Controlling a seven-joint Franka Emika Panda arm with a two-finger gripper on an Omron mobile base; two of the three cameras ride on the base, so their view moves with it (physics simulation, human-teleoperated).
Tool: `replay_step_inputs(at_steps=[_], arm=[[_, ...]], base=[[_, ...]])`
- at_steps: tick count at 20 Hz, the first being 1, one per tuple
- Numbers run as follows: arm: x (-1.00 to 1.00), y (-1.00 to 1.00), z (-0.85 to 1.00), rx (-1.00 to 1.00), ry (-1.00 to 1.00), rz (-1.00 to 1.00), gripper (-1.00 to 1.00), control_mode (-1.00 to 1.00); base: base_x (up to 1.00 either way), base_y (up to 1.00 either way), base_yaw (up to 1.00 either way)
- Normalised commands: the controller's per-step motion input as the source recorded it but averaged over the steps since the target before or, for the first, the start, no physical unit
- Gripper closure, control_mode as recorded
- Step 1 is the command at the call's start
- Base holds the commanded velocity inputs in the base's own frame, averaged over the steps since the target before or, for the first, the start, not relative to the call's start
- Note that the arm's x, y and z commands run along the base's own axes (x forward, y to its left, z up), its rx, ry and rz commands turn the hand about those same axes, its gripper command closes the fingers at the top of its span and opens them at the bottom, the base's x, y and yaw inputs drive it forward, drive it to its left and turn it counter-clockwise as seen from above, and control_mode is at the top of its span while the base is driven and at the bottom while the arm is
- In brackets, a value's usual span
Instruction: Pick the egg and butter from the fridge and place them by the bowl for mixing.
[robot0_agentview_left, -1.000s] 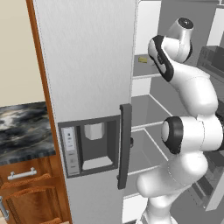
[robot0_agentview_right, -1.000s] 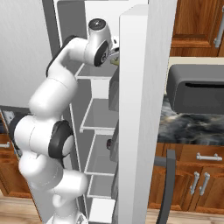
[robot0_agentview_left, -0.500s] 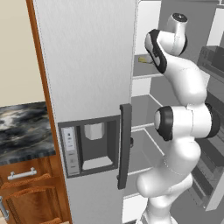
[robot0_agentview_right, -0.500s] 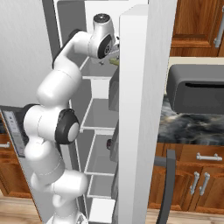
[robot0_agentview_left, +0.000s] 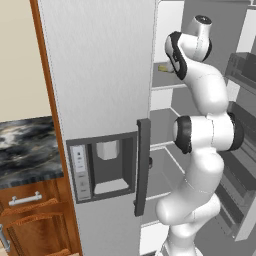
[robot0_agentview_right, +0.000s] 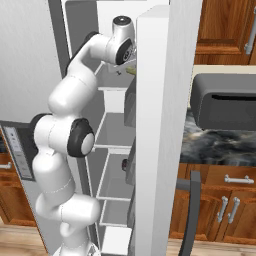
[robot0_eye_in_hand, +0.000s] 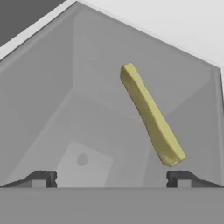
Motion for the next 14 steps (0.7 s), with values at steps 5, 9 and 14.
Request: replay_step_inputs(at_steps=[5, 9, 14], arm=[[0.32, 0.0, -0.13, -0.04, 0.0, 0.02, -1.0, -1.0], [0.4, 0.0, -0.1, -0.04, 0.0, 0.01, -1.0, -1.0], [0.4, 0.0, -0.07, -0.03, 0.0, 0.01, -1.0, -1.0]], base=[[0.0, 0.0, 0.0], [0.0, 0.0, 0.0], [0.0, 0.0, 0.0]])
